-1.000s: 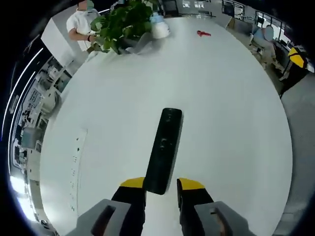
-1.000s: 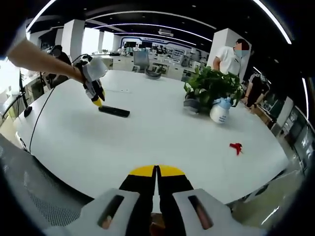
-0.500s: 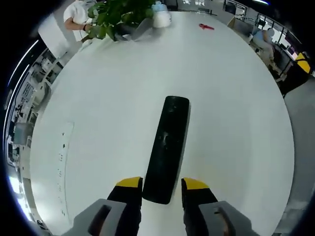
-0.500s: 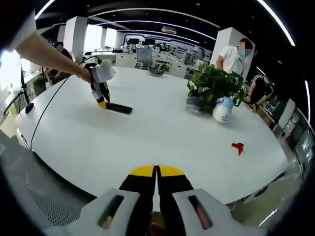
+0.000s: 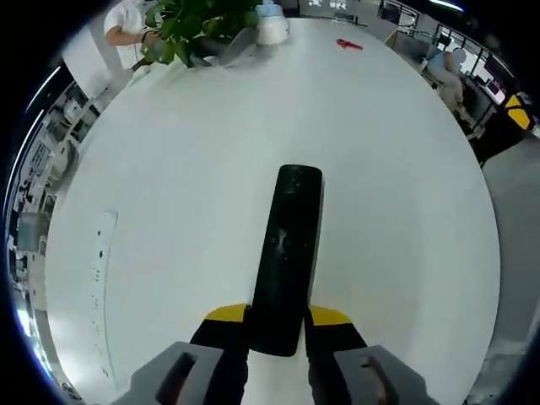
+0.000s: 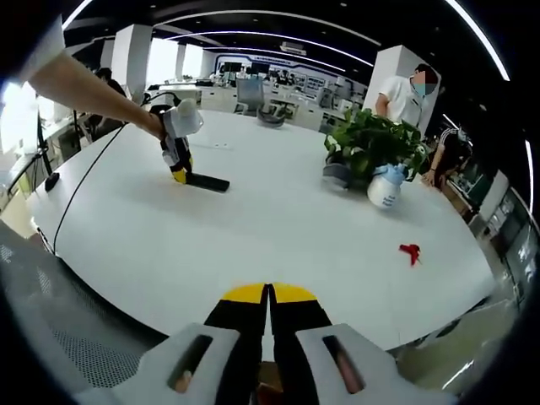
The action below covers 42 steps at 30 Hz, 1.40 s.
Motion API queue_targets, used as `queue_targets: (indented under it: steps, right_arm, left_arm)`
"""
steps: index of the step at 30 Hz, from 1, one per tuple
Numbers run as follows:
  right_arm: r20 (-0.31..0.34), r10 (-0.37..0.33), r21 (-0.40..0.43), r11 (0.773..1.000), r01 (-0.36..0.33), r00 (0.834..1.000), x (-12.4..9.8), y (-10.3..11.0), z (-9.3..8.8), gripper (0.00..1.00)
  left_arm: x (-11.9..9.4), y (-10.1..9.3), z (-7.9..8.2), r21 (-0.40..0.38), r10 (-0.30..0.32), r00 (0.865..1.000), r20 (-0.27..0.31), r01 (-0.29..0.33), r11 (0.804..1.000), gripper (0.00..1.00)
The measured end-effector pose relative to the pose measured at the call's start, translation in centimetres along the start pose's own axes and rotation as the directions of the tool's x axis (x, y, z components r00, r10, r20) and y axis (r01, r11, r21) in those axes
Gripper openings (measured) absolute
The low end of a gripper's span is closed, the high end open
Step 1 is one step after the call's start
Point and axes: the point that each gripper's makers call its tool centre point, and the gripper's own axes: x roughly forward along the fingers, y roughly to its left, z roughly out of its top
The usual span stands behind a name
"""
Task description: Press the specified remote control buttons in sequence, fully releasing each button before pressing the next.
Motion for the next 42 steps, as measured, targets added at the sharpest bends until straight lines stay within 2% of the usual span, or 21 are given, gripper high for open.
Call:
queue_targets:
  steps: [2,5,9,14,19,24,29,36,42]
  right_arm:
    - [0.002,0.000,0.003,1.000,0.000,1.000,0.0,0.0,0.0,0.00]
    - [0.001,0.000,0.003,1.000,0.000,1.000,0.0,0.0,0.0,0.00]
    - [0.004,0.000,0.005,1.000,0.000,1.000,-0.1,0.0,0.1,0.00]
    - [0.012,0.004,0.005,1.000,-0.004,1.000,-0.1,0.1,0.2,0.00]
    - [0.017,0.001,0.008,1.000,-0.001,1.000,-0.1,0.0,0.2,0.00]
    - [0.020,-0.002,0.011,1.000,0.001,1.000,-0.2,-0.1,0.3,0.00]
    - [0.023,-0.002,0.012,1.000,0.001,1.000,-0.2,-0.1,0.4,0.00]
    - [0.031,-0.003,0.019,1.000,0.002,1.000,-0.2,-0.1,0.4,0.00]
    - [0.027,0.004,0.018,1.000,-0.004,1.000,-0.1,0.0,0.4,0.00]
  left_arm:
    - [0.0,-0.1,0.0,0.022,-0.005,1.000,0.007,0.005,1.000,0.25]
    - [0.1,-0.1,0.0,0.001,-0.013,1.000,0.013,0.013,1.000,0.25]
    - [0.1,-0.2,0.1,0.010,-0.006,1.000,0.025,0.006,1.000,0.25]
    - [0.1,-0.8,0.3,0.036,0.035,0.999,-0.001,-0.035,0.999,0.24]
    - [0.1,-1.2,0.3,0.054,0.037,0.999,-0.031,-0.035,0.998,0.24]
    - [0.1,-1.5,0.1,0.024,0.020,0.999,-0.040,-0.019,1.000,0.24]
    - [0.1,-2.0,0.1,0.027,0.024,0.998,-0.055,-0.022,0.999,0.24]
    - [0.0,-3.0,-0.1,0.077,0.043,0.995,-0.087,-0.036,0.996,0.24]
    - [0.0,-3.3,-0.2,0.068,0.040,0.993,-0.113,-0.032,0.997,0.24]
